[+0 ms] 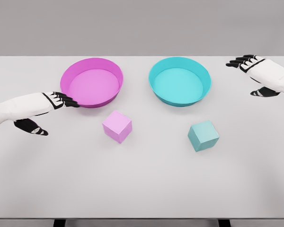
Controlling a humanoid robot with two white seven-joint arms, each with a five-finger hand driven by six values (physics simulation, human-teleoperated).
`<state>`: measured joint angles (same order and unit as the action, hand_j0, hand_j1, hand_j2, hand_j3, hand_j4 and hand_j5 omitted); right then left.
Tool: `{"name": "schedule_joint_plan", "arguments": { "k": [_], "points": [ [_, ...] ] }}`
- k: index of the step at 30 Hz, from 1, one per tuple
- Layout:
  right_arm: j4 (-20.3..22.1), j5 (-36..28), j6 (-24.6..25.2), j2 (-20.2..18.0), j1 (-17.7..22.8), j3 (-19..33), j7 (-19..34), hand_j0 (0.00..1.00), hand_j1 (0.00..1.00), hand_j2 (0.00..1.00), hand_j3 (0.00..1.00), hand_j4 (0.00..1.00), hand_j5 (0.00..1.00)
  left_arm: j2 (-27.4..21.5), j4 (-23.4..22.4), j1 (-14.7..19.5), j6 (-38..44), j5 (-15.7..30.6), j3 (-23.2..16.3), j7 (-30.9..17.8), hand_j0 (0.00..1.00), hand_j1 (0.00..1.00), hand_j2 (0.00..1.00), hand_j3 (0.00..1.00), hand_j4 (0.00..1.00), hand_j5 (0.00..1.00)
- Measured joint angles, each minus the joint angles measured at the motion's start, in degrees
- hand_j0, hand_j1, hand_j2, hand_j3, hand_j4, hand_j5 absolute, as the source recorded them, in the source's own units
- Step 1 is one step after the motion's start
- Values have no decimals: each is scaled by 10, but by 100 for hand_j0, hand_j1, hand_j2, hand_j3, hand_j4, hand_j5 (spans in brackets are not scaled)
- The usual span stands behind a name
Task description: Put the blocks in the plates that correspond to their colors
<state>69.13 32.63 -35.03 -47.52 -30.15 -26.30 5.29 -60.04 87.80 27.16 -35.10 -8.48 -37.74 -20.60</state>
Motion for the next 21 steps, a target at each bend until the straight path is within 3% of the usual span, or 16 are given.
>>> {"name": "schedule_joint_plan", "arguments": {
  "k": [8, 13, 15, 21],
  "points": [
    [20, 0, 0, -47, 1, 11, 2, 100, 100, 100, 100, 100, 100, 6, 5, 15, 0, -2, 0, -4, 100, 100, 100, 100, 100, 100],
    [108, 0, 0, -107, 25, 15, 9, 100, 100, 100, 100, 100, 100, 30, 7, 39, 0, -1, -6, -4, 100, 100, 100, 100, 100, 100],
    [130, 0, 0, -122, 40, 15, 20, 100, 100, 100, 100, 100, 100, 51, 10, 73, 0, 0, -25, -5, 100, 100, 100, 100, 100, 100],
    [208, -2, 0, -165, 54, 15, 33, 100, 100, 100, 100, 100, 100, 122, 22, 98, 0, -3, -82, -36, 100, 100, 100, 100, 100, 100]
  ]
}}
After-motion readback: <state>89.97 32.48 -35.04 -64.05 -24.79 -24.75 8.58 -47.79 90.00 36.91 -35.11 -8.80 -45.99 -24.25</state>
